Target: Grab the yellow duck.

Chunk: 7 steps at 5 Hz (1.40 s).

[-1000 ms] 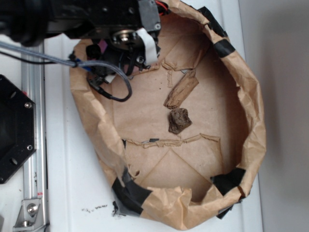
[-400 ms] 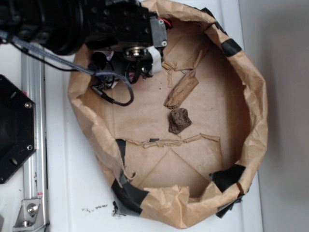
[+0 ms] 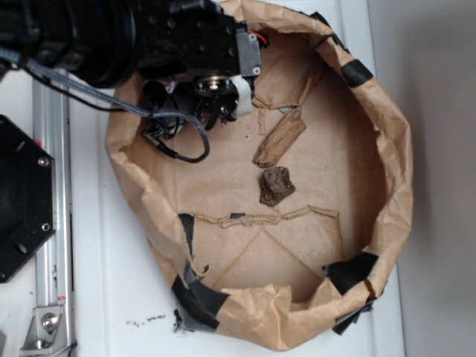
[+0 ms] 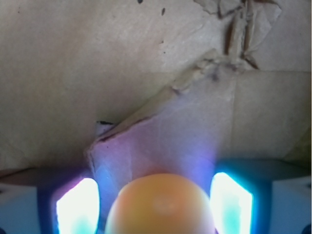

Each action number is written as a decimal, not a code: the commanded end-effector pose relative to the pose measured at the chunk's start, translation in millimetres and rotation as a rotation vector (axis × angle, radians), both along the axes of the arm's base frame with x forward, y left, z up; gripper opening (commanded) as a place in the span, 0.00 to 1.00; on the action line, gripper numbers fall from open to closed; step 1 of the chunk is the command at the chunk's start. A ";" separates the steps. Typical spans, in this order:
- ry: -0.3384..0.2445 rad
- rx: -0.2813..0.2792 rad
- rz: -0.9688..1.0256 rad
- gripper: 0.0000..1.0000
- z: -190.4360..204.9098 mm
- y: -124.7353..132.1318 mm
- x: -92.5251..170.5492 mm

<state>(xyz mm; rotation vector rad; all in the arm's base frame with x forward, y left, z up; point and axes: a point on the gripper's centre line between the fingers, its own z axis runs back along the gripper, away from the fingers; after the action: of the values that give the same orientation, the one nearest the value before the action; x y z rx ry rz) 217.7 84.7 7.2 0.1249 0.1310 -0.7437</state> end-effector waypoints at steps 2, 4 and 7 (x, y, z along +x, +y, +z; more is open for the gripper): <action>-0.053 -0.008 0.006 0.00 5.1 -2.4 1.0; -0.088 -0.010 0.000 0.00 17.4 -6.0 5.4; -0.288 -0.155 0.097 0.00 122.8 -78.3 59.6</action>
<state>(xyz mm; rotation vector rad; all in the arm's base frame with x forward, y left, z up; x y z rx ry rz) 272.9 10.7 107.4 0.0553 -0.1342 -0.6192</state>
